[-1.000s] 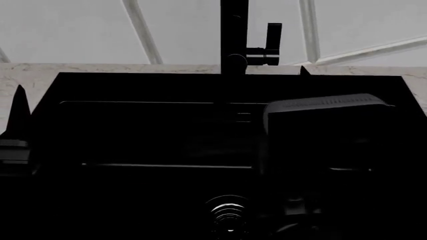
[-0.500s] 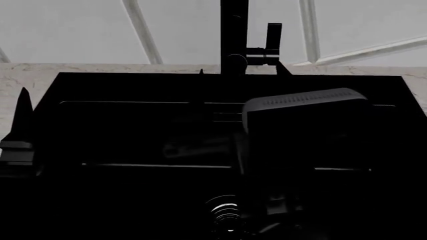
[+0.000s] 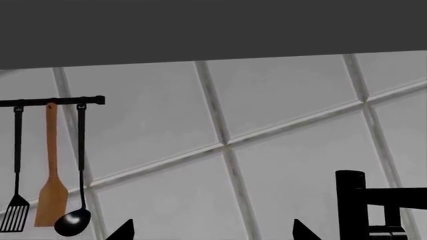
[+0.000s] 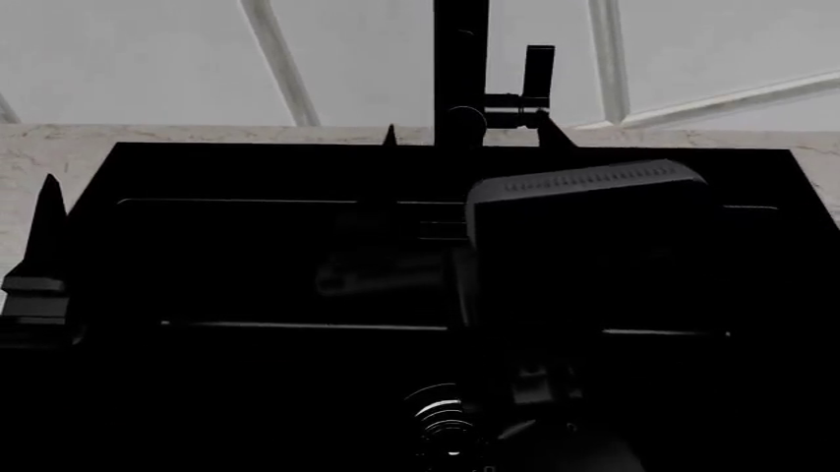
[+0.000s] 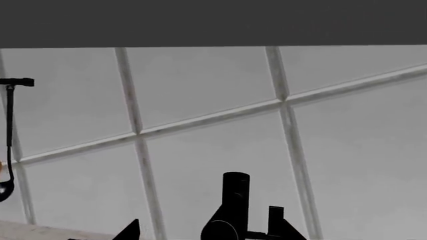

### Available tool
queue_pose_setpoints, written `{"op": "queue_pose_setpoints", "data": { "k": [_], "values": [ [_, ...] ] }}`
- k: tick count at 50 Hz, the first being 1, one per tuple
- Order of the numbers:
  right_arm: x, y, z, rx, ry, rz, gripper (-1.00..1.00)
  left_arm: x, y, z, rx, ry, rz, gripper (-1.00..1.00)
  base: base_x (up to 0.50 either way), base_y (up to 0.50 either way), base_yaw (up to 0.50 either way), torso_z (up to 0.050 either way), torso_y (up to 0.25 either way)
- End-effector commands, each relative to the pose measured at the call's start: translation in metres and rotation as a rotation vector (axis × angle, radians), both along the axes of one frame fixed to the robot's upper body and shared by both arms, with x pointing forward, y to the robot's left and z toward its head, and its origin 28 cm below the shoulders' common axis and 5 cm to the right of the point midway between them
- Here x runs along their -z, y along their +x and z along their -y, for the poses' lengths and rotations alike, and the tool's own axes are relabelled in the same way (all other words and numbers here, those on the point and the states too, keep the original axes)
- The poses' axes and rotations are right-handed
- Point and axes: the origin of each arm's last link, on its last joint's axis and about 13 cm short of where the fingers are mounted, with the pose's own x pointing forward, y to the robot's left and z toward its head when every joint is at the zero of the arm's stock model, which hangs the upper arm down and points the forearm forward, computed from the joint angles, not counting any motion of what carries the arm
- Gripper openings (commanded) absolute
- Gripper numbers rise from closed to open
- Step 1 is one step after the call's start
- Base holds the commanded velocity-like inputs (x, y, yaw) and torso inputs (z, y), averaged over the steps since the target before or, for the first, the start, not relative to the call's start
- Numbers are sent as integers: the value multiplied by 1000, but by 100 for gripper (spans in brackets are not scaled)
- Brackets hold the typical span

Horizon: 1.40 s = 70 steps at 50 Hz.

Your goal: Turn the sink spout to the right.

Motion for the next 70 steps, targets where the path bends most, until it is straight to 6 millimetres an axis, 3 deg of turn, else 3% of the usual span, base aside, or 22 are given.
{"op": "queue_pose_setpoints", "data": {
  "k": [1, 36, 51, 70],
  "values": [
    [2, 12, -3, 8, 6, -4, 100, 0, 0, 0, 6, -2, -6, 100, 0, 0, 0, 0, 0],
    [6, 44, -6, 12, 18, -8, 100, 0, -1, 0, -9, 6, 10, 100, 0, 0, 0, 0, 0],
    [17, 62, -6, 13, 12, -38, 100, 0, -1, 0, -9, 4, 8, 100, 0, 0, 0, 0, 0],
    [27, 64, -7, 13, 11, -64, 100, 0, -1, 0, -13, 5, 8, 100, 0, 0, 0, 0, 0]
  ]
}}
